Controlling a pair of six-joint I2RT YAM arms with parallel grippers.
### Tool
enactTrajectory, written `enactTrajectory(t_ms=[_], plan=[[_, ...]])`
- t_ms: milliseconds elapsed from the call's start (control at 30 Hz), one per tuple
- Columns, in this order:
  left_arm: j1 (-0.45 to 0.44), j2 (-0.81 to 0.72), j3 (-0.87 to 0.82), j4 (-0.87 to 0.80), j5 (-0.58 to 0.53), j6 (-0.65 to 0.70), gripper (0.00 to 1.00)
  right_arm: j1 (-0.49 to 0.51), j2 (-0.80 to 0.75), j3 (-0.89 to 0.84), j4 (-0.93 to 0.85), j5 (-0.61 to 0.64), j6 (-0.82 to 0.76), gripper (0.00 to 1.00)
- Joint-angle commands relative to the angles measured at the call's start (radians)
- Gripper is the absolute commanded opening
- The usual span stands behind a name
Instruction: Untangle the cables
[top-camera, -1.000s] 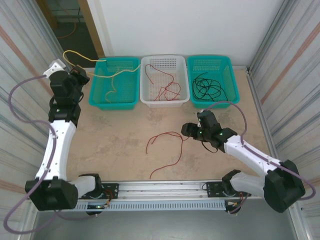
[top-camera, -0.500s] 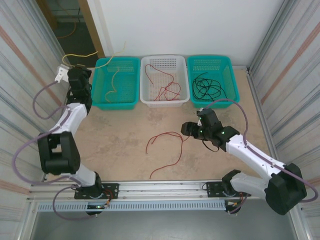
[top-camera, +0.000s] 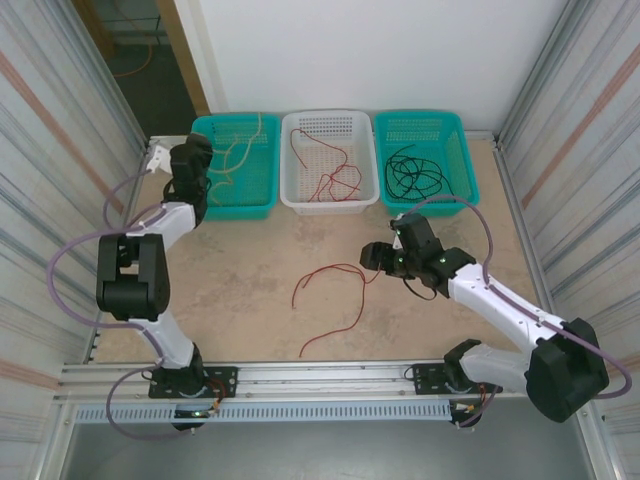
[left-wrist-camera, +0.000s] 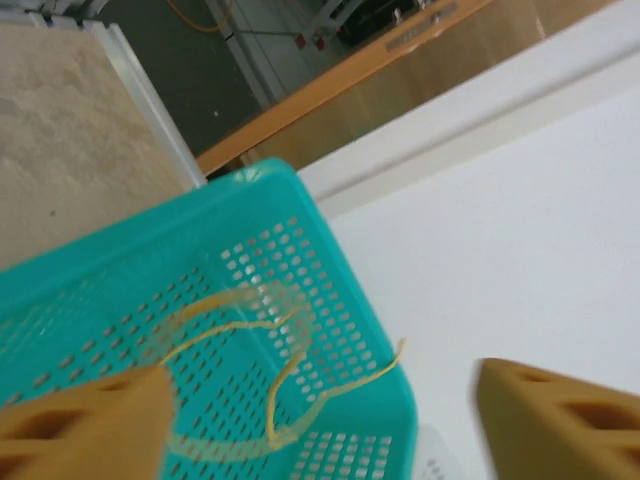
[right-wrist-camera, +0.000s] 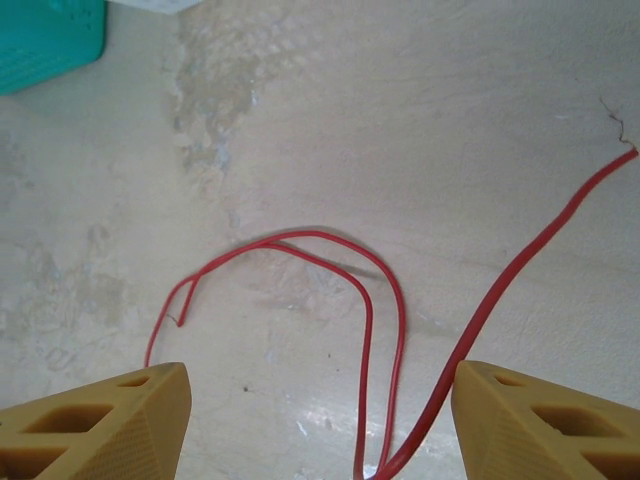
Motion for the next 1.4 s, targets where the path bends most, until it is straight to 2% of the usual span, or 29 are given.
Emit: enactTrajectory(t_ms=[0,233,367,433,567,700,800,900,1000,1133,1367], plan=[[-0.018,-0.095,-0.013,-0.117,-0.005,0.104,0.99,-0.003,-0.035,0.033,-0.021,-0.013,-0.028,0.69],[-0.074,-0.304,0.017,-0.380,-0.068,0.280,0.99,0.008,-0.070,0.039,-0.032,-0.004,-0.013,0.69],[-0.138,-0.409,0.045,-0.517,-0.050,0.422,0.99,0.020,-0.068,0.057,-0.078,0.031,-0.012,0.70],[-0.176,-0.459,0.029,-0.546,0.024,0.511,0.97,0.025,-0.064,0.059,-0.096,0.045,-0.014,0.70],[-0.218,-0.527,-0.013,-0.672,0.315,0.641,0.74,0.035,-0.020,0.063,-0.127,0.030,-0.024,0.68],[-0.256,-0.591,-0.028,-0.916,0.428,0.716,0.62,0.103,0.038,0.094,-0.225,0.136,-0.025,0.65],[-0.293,-0.705,-0.107,-0.960,0.444,0.753,0.61,0.125,0.046,0.091,-0.304,0.260,0.028,0.65],[-0.316,-0.789,-0.161,-0.989,0.455,0.752,0.60,0.105,0.034,0.048,-0.306,0.283,0.084,0.67],[-0.326,-0.830,-0.206,-1.001,0.476,0.721,0.59,0.061,0.042,-0.005,-0.241,0.217,0.121,0.67],[-0.340,-0.849,-0.251,-0.962,0.495,0.673,0.59,-0.006,0.067,-0.066,-0.097,0.077,0.151,0.62],[-0.361,-0.852,-0.237,-0.959,0.481,0.683,0.58,-0.045,0.134,-0.064,-0.059,0.116,0.149,0.56]])
